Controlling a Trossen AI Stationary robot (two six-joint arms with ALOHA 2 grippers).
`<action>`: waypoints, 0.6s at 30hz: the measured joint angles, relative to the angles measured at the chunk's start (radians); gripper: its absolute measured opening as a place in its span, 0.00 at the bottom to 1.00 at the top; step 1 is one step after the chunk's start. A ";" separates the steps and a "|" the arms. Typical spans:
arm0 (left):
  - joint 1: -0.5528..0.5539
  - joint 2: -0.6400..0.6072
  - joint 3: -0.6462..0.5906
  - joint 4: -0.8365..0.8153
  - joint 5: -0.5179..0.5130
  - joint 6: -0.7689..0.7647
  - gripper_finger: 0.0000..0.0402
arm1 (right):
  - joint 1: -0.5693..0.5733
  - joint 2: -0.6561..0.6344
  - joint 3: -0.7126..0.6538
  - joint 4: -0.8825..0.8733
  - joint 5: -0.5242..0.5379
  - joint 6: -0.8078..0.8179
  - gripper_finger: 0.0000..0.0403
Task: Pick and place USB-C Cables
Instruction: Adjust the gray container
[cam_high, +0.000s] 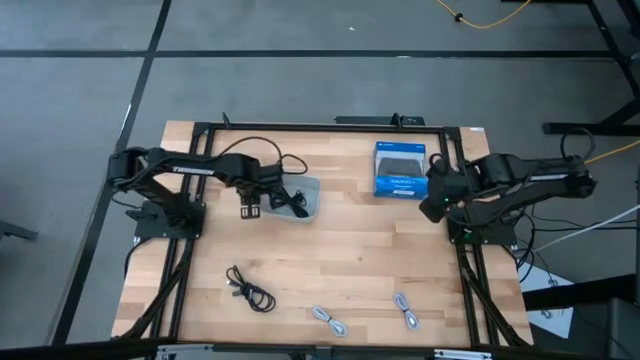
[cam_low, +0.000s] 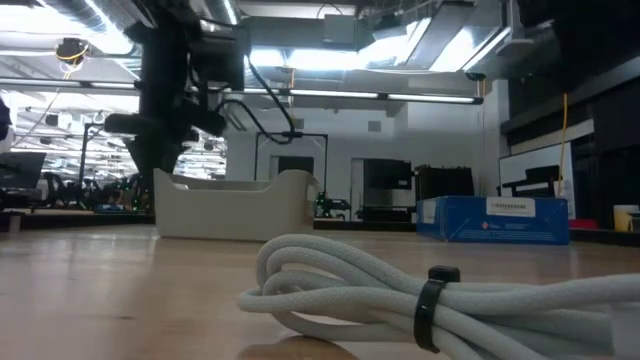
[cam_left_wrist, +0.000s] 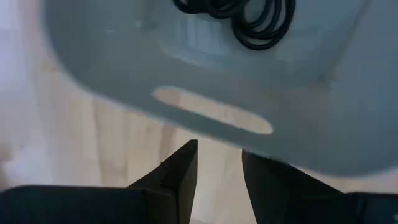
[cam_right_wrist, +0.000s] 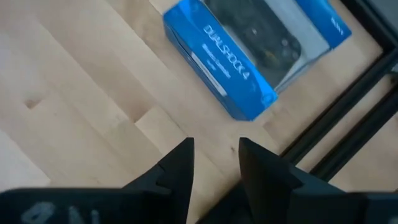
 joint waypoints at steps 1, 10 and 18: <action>-0.001 0.015 0.002 0.005 0.016 0.000 0.30 | 0.002 -0.009 -0.011 0.001 0.000 0.012 0.32; -0.040 0.080 0.056 0.012 0.025 -0.006 0.30 | 0.002 -0.041 -0.034 0.022 0.000 0.018 0.32; -0.036 0.079 0.096 -0.016 -0.068 0.000 0.30 | 0.002 -0.040 -0.034 0.037 0.000 0.014 0.32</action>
